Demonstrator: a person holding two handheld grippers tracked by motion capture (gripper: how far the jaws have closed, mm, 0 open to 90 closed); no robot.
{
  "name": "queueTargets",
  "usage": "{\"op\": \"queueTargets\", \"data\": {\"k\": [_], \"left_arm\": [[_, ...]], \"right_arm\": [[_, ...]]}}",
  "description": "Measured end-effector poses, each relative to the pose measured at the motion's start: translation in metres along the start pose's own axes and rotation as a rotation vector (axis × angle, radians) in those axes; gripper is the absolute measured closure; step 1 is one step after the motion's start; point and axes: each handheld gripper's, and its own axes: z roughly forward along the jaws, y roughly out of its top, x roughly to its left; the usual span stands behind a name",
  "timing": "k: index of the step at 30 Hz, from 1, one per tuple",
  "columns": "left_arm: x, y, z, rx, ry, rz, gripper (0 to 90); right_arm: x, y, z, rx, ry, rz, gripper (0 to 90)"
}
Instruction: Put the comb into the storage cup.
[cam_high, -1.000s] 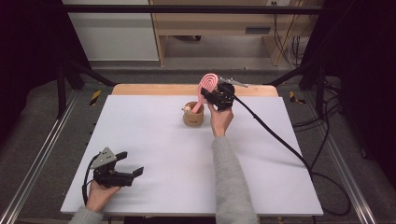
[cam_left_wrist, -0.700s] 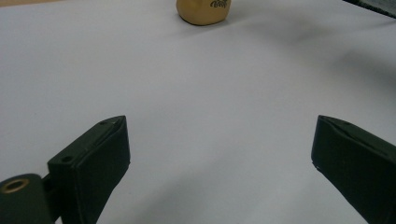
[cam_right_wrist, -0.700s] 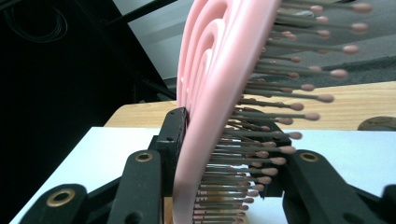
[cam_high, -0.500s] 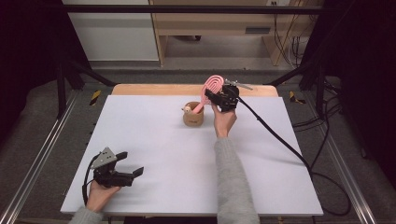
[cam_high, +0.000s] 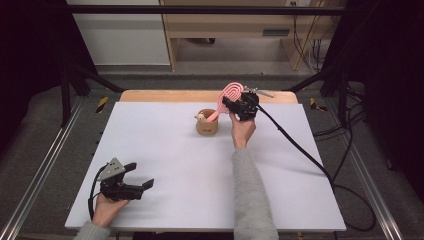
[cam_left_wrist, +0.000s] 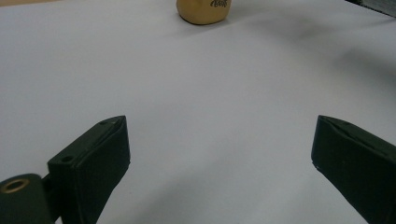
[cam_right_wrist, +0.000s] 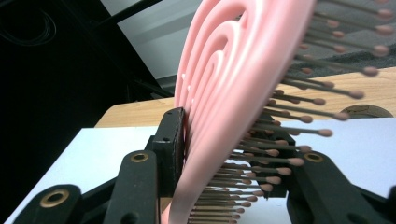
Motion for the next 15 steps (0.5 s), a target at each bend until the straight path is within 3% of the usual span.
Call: {"op": "queueTargets", "data": {"k": [10, 15], "left_arm": [[-0.0002, 0.0000, 0.0001, 0.000, -0.001, 0.001, 4.6], [0.0000, 0.0001, 0.0001, 0.000, -0.001, 0.001, 4.6]], "right_arm": [[0.0003, 0.0004, -0.0017, 0.004, -0.003, -0.019, 58.0], [-0.0004, 0.0005, -0.0036, 0.016, -0.014, -0.057, 51.9]]}}
